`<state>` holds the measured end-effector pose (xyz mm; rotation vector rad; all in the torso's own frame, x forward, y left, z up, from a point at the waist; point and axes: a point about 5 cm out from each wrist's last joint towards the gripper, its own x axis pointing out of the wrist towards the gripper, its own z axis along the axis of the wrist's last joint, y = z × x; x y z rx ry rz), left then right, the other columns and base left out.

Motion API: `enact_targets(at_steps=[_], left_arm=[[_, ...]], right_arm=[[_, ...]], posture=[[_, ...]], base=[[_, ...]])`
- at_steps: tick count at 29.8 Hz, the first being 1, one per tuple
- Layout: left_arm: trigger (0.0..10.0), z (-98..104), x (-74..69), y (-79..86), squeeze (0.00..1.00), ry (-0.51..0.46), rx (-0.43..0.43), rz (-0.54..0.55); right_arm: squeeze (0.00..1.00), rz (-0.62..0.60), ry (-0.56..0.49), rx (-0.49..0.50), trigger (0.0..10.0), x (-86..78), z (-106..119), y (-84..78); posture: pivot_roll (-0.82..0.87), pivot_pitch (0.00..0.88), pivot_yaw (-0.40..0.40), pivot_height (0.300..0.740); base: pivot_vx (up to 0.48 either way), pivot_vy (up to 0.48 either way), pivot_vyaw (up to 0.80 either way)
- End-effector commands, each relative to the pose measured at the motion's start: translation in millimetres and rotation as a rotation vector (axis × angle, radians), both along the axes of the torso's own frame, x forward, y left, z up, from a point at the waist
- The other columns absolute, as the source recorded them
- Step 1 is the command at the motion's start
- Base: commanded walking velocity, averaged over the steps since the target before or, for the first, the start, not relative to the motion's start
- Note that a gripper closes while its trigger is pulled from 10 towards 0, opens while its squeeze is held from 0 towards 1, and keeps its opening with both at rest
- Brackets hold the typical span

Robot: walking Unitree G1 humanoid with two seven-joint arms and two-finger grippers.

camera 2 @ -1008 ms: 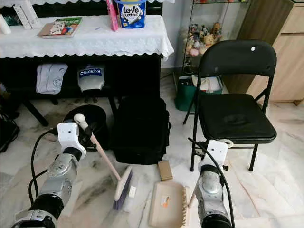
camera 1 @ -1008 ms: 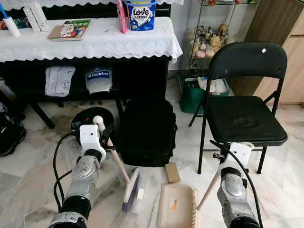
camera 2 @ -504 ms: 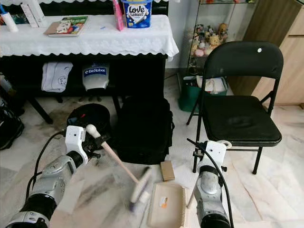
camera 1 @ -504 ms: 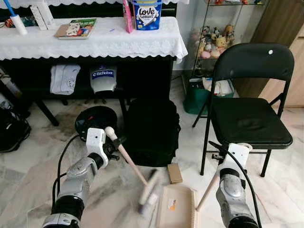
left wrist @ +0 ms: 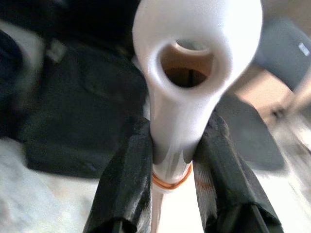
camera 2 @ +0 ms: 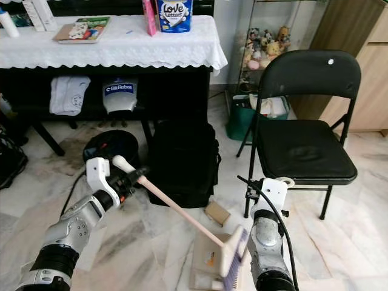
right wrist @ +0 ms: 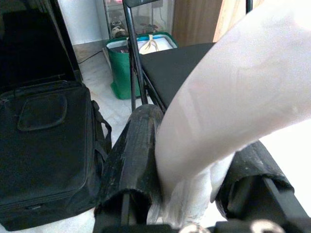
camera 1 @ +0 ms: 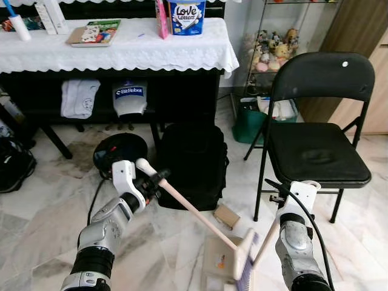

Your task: Sweep floor

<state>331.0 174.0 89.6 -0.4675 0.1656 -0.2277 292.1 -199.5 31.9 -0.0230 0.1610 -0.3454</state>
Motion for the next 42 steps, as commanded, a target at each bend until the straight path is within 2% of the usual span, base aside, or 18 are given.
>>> enact_targets(at_steps=[1, 4, 5, 6, 8, 11, 13, 16, 20, 23, 28, 33, 42], left_arm=[[10.0, 20.2, 6.4, 13.0, 0.00, -0.098, 0.005, 0.107], [10.0, 30.6, 7.3, 20.5, 0.00, -0.154, 0.033, 0.178], [10.0, 40.4, 7.5, 23.9, 0.00, -0.204, 0.067, 0.212], [10.0, 40.4, 7.5, 23.9, 0.00, -0.204, 0.067, 0.212], [10.0, 48.1, 7.6, 25.6, 0.00, -0.244, 0.133, 0.241], [10.0, 49.3, 7.4, 25.2, 0.00, -0.258, 0.176, 0.253], [10.0, 48.0, 6.9, 24.3, 0.00, -0.267, 0.234, 0.267], [10.0, 37.3, 2.8, 13.3, 0.00, -0.284, 0.391, 0.218], [10.0, 25.5, -3.5, 6.5, 0.00, -0.260, 0.394, 0.241], [10.0, 24.2, -3.9, 7.6, 0.00, -0.257, 0.397, 0.261], [10.0, 20.5, -4.6, 16.4, 0.00, -0.256, 0.476, 0.324], [10.0, 17.0, -6.8, 23.6, 0.00, -0.239, 0.512, 0.396], [10.0, 15.3, -8.4, 10.9, 0.00, -0.268, 0.476, 0.349]], right_arm=[[0.00, 0.016, -0.021, 0.005, 10.0, 3.2, 3.2, 4.5], [0.00, 0.021, -0.027, 0.009, 10.0, 3.5, 3.7, 5.2], [0.00, 0.029, -0.033, 0.015, 10.0, 3.8, 4.3, 6.3], [0.00, 0.029, -0.033, 0.015, 10.0, 3.8, 4.3, 6.3], [0.00, 0.040, -0.041, 0.024, 10.0, 4.4, 5.0, 8.5], [0.00, 0.050, -0.050, 0.029, 10.0, 5.3, 6.5, 11.1], [0.00, 0.057, -0.066, 0.034, 10.0, 6.0, 8.6, 12.9], [0.00, 0.075, -0.121, 0.047, 10.0, 8.5, 16.3, 15.1], [0.00, 0.095, -0.177, 0.054, 10.0, 11.5, 25.4, 17.5], [0.00, 0.096, -0.181, 0.055, 10.0, 11.7, 26.1, 17.8], [0.00, 0.115, -0.200, 0.065, 10.0, 11.2, 28.0, 19.8], [0.00, 0.128, -0.226, 0.071, 10.0, 10.7, 32.4, 21.4], [0.00, 0.099, -0.285, 0.069, 10.0, 9.2, 42.3, 14.5]], posture=[[-0.09, 0.071, -0.001, 0.740], [-0.09, 0.070, 0.000, 0.740], [-0.09, 0.071, 0.000, 0.740], [-0.09, 0.071, 0.000, 0.740], [-0.09, 0.072, 0.000, 0.740], [-0.09, 0.072, 0.000, 0.740], [-0.09, 0.070, 0.000, 0.740], [-0.09, 0.067, 0.001, 0.740], [-0.10, 0.065, 0.002, 0.740], [-0.10, 0.063, 0.003, 0.740], [-0.10, 0.051, 0.009, 0.740], [-0.10, 0.038, 0.013, 0.740], [-0.10, 0.019, 0.018, 0.740]], base=[[0.000, 0.000, 0.00], [0.000, 0.000, 0.00], [0.000, 0.000, 0.00], [0.000, 0.000, 0.00], [0.000, 0.000, 0.00], [0.000, 0.000, 0.00], [0.000, 0.000, 0.00], [0.000, 0.000, 0.00], [0.000, 0.000, 0.00], [0.000, 0.000, 0.00], [0.000, 0.000, 0.00], [0.000, 0.000, 0.00], [0.000, 0.000, 0.16]])
